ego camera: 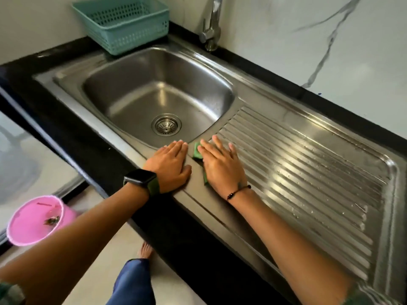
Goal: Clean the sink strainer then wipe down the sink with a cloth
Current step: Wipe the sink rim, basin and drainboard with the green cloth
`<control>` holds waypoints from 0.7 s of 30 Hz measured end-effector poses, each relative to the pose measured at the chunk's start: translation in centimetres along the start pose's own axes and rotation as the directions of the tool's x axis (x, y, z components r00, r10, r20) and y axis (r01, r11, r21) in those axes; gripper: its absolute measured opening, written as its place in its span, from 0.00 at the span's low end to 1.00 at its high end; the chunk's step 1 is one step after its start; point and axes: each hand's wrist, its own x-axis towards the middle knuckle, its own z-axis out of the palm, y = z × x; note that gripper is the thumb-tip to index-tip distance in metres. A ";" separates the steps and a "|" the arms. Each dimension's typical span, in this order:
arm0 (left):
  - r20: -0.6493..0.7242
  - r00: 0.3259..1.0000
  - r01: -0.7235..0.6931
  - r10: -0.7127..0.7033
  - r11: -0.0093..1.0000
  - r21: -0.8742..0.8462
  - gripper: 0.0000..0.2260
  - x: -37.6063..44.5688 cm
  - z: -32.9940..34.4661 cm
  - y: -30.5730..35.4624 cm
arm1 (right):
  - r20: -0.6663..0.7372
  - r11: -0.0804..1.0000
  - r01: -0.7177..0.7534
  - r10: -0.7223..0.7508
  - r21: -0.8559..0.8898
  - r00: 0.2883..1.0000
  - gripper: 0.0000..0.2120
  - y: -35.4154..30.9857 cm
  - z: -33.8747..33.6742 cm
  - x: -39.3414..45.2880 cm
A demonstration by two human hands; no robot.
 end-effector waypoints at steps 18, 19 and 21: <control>0.126 0.961 -0.227 0.244 0.964 -0.140 0.40 5.1 0.5 -0.9 | 0.045 0.868 -0.497 0.497 -0.018 0.867 0.24 -3.3 0.3 4.9; 0.127 0.958 -0.240 0.258 0.960 -0.147 0.39 5.2 0.5 -0.9 | 0.044 0.854 -0.517 0.520 -0.063 0.853 0.24 -3.3 0.5 4.8; 0.126 0.951 -0.260 0.283 0.950 -0.171 0.39 5.3 0.4 -0.8 | 0.034 0.837 -0.524 0.535 -0.159 0.844 0.24 -1.7 0.3 6.2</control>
